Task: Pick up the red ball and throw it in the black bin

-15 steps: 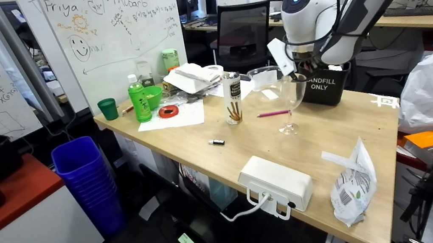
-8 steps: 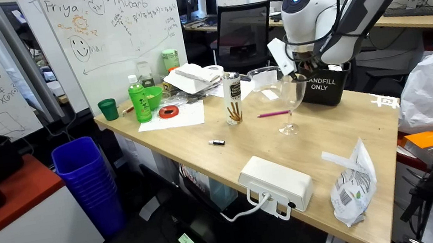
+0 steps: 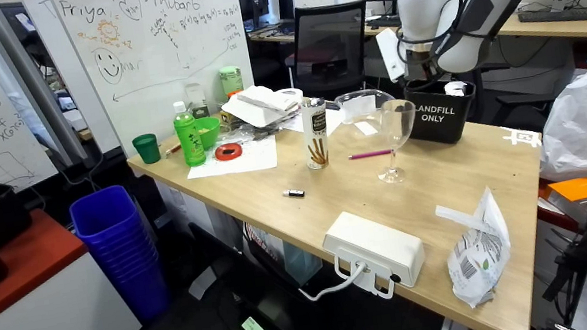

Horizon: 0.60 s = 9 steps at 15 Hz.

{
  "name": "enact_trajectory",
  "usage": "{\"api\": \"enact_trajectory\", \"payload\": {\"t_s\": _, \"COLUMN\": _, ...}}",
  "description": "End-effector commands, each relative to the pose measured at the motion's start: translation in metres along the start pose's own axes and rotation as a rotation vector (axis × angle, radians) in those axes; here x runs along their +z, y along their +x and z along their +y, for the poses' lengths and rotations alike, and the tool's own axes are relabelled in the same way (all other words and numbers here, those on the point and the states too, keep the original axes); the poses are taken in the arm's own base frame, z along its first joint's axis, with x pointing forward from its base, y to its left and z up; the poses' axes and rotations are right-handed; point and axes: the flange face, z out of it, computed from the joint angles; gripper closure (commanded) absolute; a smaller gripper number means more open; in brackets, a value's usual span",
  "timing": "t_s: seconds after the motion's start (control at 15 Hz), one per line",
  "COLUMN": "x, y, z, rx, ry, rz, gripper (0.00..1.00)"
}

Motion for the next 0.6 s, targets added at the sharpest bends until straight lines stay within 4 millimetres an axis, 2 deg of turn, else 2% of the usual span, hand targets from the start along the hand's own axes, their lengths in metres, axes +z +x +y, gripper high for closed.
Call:
{"api": "enact_trajectory", "payload": {"t_s": 0.0, "x": 0.023, "y": 0.005, "z": -0.010, "rx": 0.070, "ry": -0.002, "rz": 0.007, "gripper": 0.80}}
{"api": "enact_trajectory", "payload": {"t_s": 0.33, "x": 0.057, "y": 0.013, "z": -0.015, "rx": 0.152, "ry": -0.048, "rz": 0.034, "gripper": 0.80}}
{"api": "enact_trajectory", "payload": {"t_s": 0.4, "x": 0.061, "y": 0.013, "z": -0.015, "rx": 0.161, "ry": -0.054, "rz": 0.035, "gripper": 0.30}}
{"api": "enact_trajectory", "payload": {"t_s": 0.53, "x": 0.068, "y": 0.012, "z": -0.017, "rx": 0.186, "ry": -0.065, "rz": 0.042, "gripper": 0.23}}
